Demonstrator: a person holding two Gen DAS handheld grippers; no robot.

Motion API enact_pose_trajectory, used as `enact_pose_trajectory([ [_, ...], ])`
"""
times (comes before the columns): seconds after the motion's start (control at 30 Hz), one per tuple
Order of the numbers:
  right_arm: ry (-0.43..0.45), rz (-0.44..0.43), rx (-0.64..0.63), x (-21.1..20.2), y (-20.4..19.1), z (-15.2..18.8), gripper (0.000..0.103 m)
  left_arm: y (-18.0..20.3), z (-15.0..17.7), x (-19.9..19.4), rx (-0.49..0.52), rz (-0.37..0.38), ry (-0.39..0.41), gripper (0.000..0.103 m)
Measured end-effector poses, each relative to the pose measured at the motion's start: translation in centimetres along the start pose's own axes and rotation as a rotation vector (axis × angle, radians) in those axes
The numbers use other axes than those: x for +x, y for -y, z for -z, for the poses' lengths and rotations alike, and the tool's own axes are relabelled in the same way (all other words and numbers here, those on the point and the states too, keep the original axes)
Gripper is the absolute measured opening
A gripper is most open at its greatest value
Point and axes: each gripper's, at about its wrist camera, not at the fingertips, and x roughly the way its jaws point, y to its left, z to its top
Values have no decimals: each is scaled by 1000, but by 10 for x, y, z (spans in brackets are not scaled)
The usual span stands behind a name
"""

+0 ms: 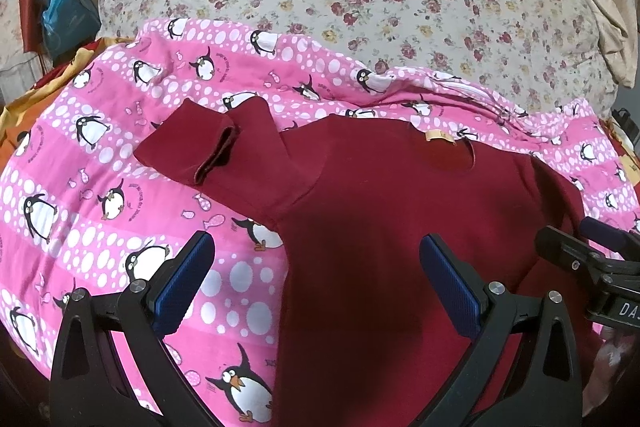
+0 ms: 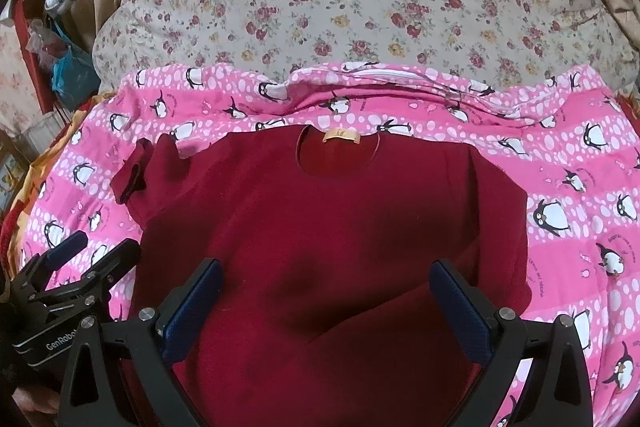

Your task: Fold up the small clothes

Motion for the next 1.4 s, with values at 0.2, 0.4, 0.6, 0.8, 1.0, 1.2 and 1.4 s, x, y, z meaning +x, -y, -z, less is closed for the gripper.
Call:
enact_pose_trajectory([
  [0.2,-8,5,-5,6,-2,-2,102,-15,-1,5,-20,-24,-3,102],
  [0.4,-27,-4,-18,17,-8,-5,102,-51,-7,18,-70,-67,-8,102],
  [0.6,-49,-26,-52,33,-22,-9,102,-84,-21,43,-107,-104,-36,102],
  [0.8,-78,-53,-78,50,-34,-10,102,-114,-33,61,-209,-105,-49,102],
  [1.0,-112,-75,-76,64,-36,-10,102,-120,-47,78,-221,-119,-39,102],
  [1.2,-129,-90,-79,71,-36,-10,102,-111,-57,112,-138,-138,-104,82],
  [1.4,-135,-97,-65,74,-33,-9,102,-116,-60,123,-135,-123,-137,38],
])
